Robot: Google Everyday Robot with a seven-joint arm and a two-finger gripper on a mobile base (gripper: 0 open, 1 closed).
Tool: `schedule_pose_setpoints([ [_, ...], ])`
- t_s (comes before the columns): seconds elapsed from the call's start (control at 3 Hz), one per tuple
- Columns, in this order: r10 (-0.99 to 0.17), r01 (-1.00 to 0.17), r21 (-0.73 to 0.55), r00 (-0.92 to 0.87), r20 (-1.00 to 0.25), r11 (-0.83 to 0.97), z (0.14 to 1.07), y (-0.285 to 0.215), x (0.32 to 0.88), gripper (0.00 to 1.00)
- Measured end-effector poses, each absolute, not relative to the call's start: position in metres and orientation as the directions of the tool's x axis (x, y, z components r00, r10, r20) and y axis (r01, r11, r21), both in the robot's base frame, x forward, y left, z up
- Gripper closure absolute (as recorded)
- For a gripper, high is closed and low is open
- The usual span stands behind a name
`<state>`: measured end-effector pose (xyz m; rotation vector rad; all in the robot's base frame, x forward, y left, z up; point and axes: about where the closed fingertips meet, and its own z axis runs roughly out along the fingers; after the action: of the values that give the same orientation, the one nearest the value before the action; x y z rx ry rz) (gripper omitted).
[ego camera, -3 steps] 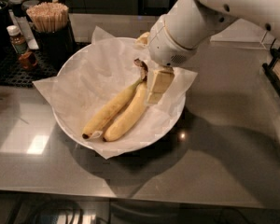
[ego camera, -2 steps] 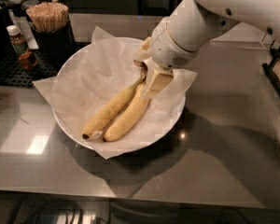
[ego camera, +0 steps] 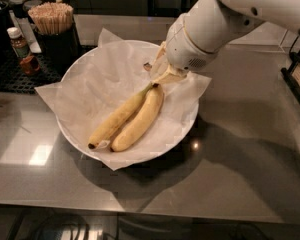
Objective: Pick banana from white bowl
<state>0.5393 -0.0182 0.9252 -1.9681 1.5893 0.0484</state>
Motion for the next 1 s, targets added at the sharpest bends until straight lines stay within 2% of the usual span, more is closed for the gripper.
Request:
schedule_pose_setpoints([
  [0.33,-0.882,-0.892,-0.442,0.28,-0.38,-0.092,0.9338,-0.0217,0.5459,0.79],
  [1.0,-0.885,-0.889,-0.448,0.278,-0.375,-0.089,0.9387,-0.0226,0.5497,0.33],
])
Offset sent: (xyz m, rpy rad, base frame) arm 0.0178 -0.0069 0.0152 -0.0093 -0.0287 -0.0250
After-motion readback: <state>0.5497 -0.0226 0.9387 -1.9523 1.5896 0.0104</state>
